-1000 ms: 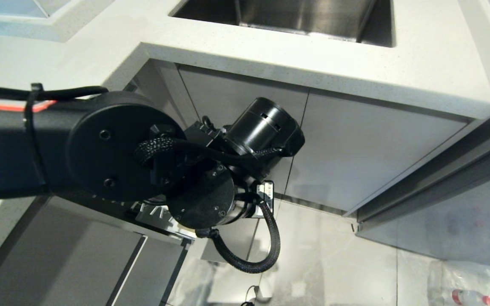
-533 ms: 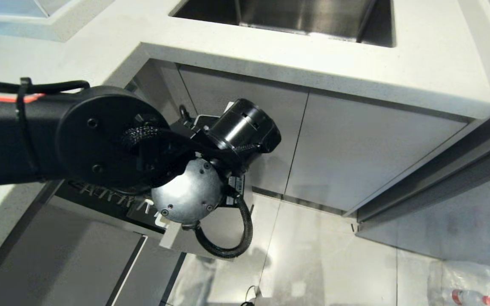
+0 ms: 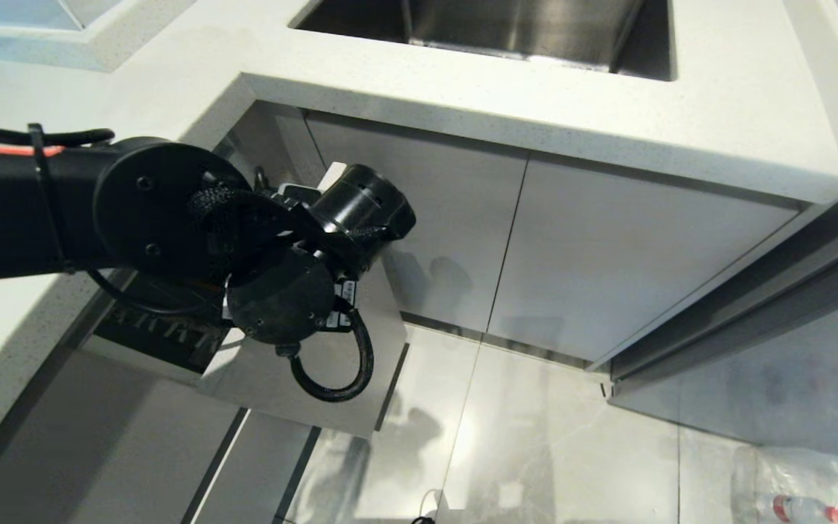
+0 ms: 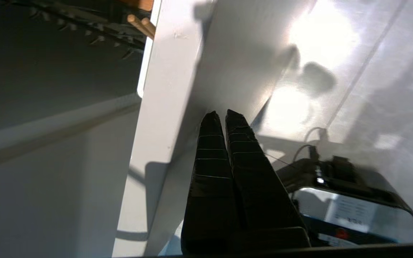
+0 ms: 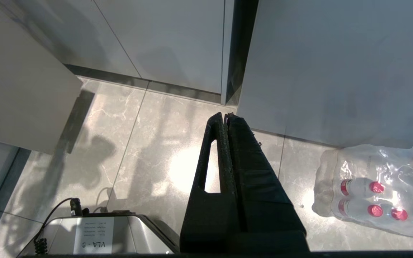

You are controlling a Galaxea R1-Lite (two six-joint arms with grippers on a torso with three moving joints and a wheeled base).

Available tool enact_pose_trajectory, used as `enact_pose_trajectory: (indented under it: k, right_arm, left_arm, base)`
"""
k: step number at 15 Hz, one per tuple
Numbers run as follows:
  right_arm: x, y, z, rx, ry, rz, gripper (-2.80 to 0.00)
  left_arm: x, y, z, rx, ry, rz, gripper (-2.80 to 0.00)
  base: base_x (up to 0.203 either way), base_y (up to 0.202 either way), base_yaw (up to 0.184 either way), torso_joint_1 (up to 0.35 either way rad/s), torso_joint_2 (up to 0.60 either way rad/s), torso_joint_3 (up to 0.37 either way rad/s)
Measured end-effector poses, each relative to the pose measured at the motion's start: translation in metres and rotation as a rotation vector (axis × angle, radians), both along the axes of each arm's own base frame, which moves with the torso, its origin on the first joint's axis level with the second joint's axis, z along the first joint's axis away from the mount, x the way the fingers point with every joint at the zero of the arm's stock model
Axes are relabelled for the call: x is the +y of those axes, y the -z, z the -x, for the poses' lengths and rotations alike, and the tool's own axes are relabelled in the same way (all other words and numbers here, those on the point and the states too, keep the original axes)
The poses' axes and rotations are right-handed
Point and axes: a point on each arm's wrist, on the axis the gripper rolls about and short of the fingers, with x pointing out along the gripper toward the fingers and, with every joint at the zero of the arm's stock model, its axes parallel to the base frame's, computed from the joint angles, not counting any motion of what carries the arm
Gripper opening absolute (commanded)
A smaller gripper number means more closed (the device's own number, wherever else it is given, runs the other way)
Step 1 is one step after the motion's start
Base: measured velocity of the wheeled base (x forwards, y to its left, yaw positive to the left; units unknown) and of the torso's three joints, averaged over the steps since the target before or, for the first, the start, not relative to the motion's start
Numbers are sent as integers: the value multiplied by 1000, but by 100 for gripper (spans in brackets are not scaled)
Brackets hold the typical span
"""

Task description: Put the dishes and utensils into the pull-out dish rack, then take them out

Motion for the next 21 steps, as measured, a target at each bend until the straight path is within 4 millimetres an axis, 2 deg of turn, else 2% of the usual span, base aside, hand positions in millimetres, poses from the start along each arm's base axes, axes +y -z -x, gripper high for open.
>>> enact_pose_trajectory:
  k: [8, 11, 15, 17, 21]
  right_arm:
    - [0, 0, 0, 0, 0, 0, -280]
    - [0, 0, 0, 0, 0, 0, -280]
    - [0, 0, 0, 0, 0, 0, -280]
    - [0, 0, 0, 0, 0, 0, -280]
    - [0, 0, 0, 0, 0, 0, -280]
  left_arm:
    - [56, -10, -32, -17, -198, -76, -280]
    - [66, -15, -33, -25, -222, -75, -280]
    - [61, -18, -27, -33, -195, -65, -280]
    - [54, -24, -18, -47, -151, -40, -280]
    - [55, -55, 14, -111, -62, 52, -280]
  base:
    - [0, 0, 0, 0, 0, 0]
    - [0, 0, 0, 0, 0, 0]
    - [0, 0, 0, 0, 0, 0]
    - [0, 0, 0, 0, 0, 0]
    - [0, 0, 0, 0, 0, 0]
